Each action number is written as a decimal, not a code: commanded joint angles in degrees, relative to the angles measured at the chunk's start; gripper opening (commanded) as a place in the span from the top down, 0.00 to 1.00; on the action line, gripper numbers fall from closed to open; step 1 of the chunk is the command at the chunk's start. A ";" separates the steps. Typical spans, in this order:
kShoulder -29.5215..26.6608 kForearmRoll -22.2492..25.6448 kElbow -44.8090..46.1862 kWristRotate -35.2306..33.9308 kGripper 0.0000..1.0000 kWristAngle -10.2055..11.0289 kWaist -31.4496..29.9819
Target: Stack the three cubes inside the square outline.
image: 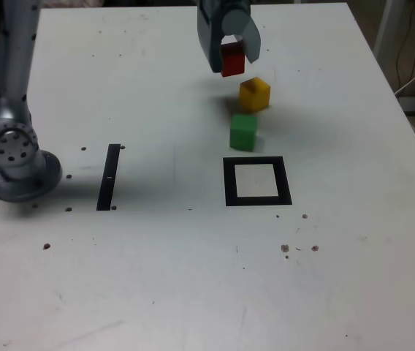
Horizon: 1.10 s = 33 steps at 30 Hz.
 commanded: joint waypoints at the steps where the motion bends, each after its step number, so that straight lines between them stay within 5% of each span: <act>1: -1.68 1.29 0.26 -0.09 0.67 0.30 -2.49; 9: -4.40 8.52 -1.58 -4.00 0.67 3.01 -12.83; 33: 0.20 2.68 2.50 -14.52 0.67 -4.31 -27.75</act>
